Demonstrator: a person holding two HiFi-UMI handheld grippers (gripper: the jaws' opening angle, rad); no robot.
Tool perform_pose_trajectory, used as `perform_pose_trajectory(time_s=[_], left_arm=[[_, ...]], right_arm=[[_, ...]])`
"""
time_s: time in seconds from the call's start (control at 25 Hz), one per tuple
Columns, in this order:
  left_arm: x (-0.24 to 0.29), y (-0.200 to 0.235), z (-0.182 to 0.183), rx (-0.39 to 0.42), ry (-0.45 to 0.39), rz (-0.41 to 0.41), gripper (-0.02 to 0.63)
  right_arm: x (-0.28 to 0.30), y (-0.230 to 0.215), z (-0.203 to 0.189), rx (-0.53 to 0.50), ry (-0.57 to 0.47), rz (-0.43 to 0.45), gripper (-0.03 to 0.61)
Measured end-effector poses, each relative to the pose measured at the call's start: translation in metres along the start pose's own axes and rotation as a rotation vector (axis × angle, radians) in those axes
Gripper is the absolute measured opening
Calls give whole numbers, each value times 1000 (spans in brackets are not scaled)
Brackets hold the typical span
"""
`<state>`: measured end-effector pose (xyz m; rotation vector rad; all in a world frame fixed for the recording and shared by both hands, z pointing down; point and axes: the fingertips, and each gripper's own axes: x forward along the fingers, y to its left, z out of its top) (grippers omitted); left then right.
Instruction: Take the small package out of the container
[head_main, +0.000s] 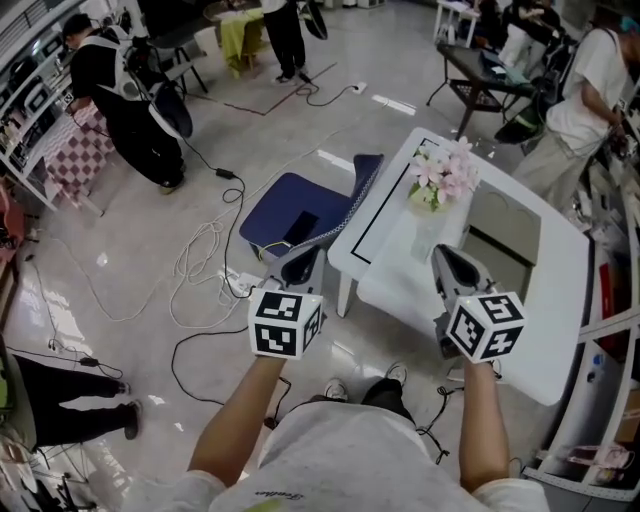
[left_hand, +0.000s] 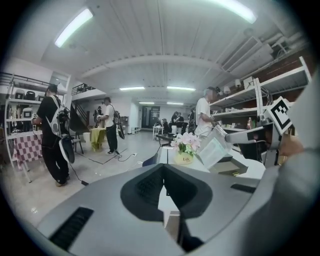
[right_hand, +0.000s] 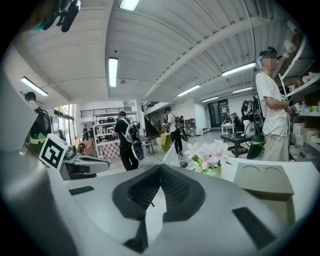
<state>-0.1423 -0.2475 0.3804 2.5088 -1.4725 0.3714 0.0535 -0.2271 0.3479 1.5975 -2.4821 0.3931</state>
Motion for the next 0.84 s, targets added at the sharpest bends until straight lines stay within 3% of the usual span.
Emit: perform_pose_trajectory(time_s=[0.32, 0.84], left_arm=[[-20, 16, -12, -8, 8, 21, 3], [-15, 9, -17, -6, 21, 4, 3]], right_arm=[[5, 28, -13, 4, -4, 19, 8], [2, 27, -15, -2, -7, 21, 8]])
